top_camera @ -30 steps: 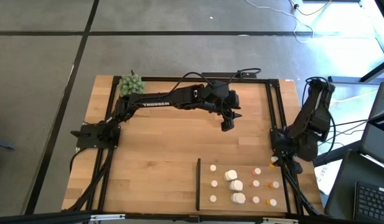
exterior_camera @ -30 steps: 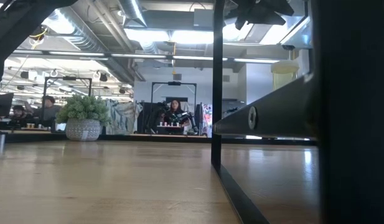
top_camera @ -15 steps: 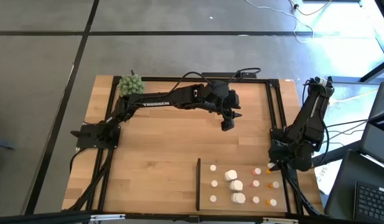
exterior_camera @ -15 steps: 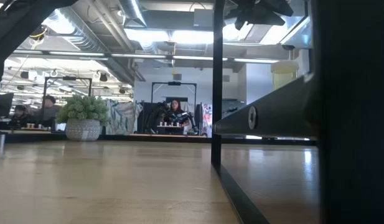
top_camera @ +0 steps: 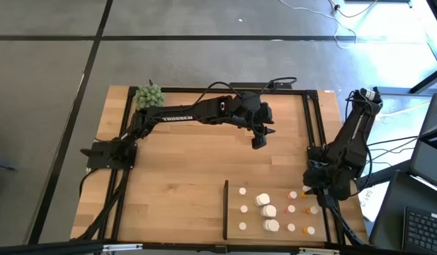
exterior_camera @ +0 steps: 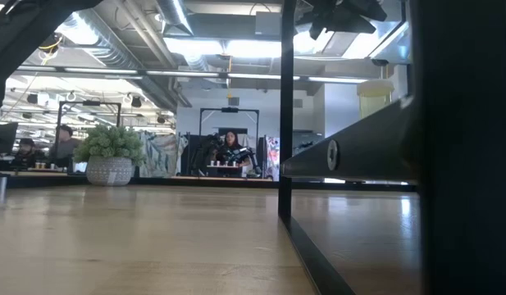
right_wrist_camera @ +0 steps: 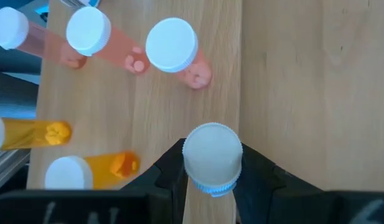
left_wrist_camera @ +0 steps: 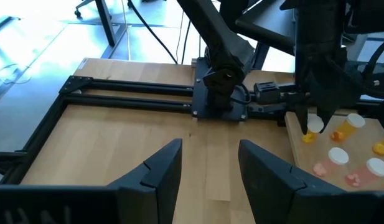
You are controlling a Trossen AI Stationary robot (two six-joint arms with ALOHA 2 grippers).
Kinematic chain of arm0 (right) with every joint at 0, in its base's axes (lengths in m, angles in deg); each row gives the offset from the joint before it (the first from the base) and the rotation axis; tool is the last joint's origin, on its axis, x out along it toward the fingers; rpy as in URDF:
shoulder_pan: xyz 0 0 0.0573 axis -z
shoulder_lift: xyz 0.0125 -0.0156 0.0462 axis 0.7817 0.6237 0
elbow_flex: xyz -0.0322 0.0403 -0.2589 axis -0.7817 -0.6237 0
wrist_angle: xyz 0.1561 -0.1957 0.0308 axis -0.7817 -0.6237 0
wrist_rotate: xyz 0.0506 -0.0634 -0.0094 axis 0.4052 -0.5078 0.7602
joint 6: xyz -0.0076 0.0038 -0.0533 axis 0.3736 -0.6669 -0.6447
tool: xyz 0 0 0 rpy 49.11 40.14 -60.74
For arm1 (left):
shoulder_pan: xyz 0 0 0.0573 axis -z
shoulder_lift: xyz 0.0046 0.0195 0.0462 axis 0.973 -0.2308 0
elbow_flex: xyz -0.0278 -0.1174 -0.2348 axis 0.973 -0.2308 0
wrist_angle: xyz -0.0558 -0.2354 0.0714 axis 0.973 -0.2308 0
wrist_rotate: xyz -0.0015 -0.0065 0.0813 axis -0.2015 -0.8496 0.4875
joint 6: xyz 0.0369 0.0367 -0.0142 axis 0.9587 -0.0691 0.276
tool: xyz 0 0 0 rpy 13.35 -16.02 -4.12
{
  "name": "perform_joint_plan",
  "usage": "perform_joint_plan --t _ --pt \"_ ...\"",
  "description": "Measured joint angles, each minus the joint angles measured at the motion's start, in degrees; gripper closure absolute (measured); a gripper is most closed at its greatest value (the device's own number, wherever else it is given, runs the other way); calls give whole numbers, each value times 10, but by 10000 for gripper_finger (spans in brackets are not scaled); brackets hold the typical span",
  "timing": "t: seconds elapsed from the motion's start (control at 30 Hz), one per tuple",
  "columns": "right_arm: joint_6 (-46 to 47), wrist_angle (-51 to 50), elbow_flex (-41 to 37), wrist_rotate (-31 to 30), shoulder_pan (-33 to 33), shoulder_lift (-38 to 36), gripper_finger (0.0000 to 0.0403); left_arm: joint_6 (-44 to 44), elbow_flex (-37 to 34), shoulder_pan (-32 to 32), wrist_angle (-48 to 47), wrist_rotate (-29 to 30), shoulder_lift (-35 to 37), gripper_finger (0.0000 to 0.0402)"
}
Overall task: Pick and place medicine bottles onto shelf by color
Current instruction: Put the orange pill bottle on the shelf aligned with the other orange pill bottles
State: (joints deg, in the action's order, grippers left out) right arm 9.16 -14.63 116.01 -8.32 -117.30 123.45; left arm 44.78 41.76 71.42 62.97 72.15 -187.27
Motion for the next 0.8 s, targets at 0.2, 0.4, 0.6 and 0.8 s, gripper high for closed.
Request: perform_joint_plan --t 0.2,0.4,0.6,0.8 --pt "-1 23 1 -4 0 38 300 0 0 0 0 0 0 250" --pt "-1 42 3 -7 0 64 300 0 0 0 0 0 0 250" --pt "-1 42 2 -8 0 66 300 0 0 0 0 0 0 250" --pt "-1 42 2 -7 0 66 286 0 0 0 0 0 0 250"
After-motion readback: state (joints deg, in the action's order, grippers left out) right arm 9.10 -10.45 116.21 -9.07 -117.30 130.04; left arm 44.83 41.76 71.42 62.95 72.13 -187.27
